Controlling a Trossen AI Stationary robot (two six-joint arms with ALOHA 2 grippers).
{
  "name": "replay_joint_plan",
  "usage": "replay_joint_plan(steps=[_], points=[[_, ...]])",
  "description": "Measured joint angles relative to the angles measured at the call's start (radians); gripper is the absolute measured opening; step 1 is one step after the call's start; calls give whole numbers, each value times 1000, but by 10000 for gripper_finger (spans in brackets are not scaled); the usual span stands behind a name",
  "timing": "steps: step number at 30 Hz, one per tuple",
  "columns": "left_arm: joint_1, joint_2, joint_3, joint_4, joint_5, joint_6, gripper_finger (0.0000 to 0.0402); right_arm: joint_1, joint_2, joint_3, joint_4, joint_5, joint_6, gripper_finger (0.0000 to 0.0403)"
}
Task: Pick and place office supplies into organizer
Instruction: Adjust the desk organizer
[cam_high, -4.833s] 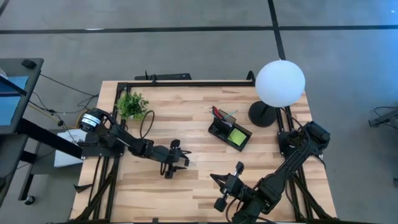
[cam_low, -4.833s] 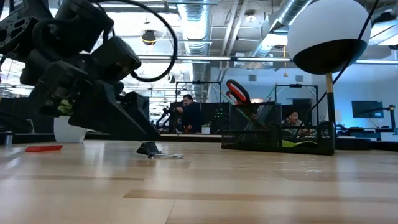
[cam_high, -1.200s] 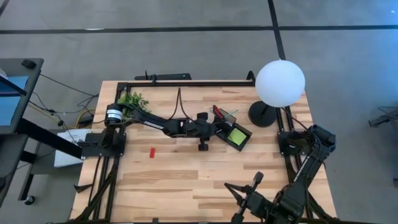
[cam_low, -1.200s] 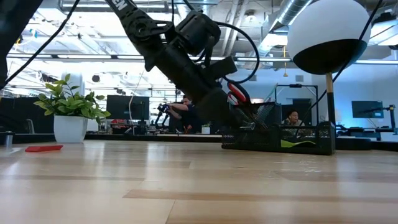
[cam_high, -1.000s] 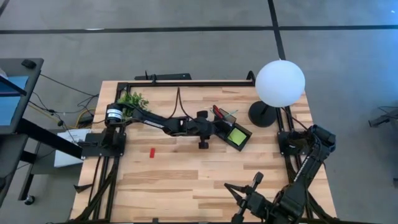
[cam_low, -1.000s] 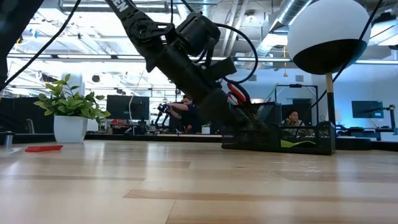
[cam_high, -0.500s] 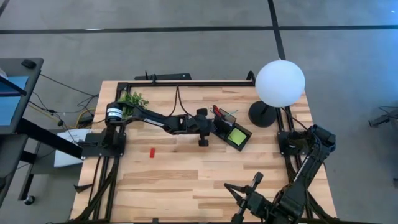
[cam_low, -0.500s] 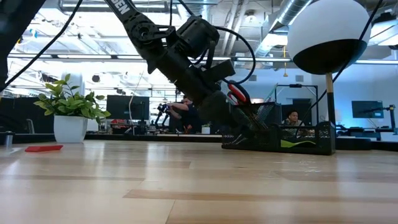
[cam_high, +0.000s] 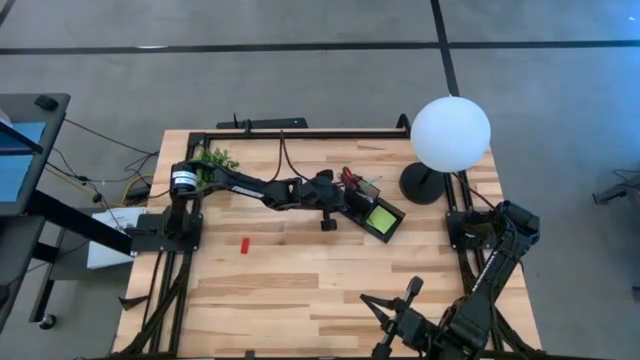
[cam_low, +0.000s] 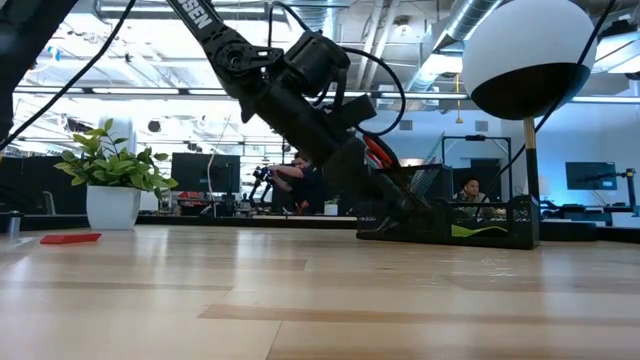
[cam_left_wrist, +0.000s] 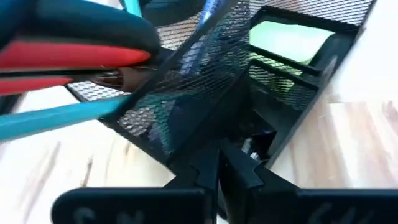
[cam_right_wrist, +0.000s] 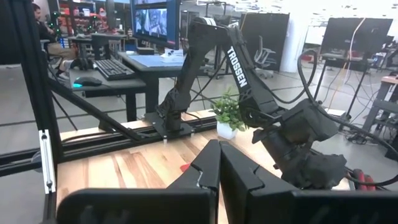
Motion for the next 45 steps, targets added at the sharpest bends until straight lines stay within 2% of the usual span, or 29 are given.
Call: replay_joint_plan(steps=[5, 12, 28, 34, 40, 45], points=[[-14, 52, 4, 23, 19, -19, 0, 0, 0, 0, 1, 3, -49, 0], [-37, 62, 12, -4, -117, -7, 0, 0, 0, 0, 0, 18, -53, 0], [-59, 15, 12, -159, -50, -12, 0, 1, 0, 0, 8, 29, -51, 0], [-71, -48, 9, -306, -34, -41, 0, 2, 0, 0, 4, 29, -44, 0], [-75, -117, 8, -461, 56, -94, 0, 2, 0, 0, 7, 26, -43, 0], [-109, -146, 9, -577, 75, -114, 0, 2, 0, 0, 7, 22, -43, 0]])
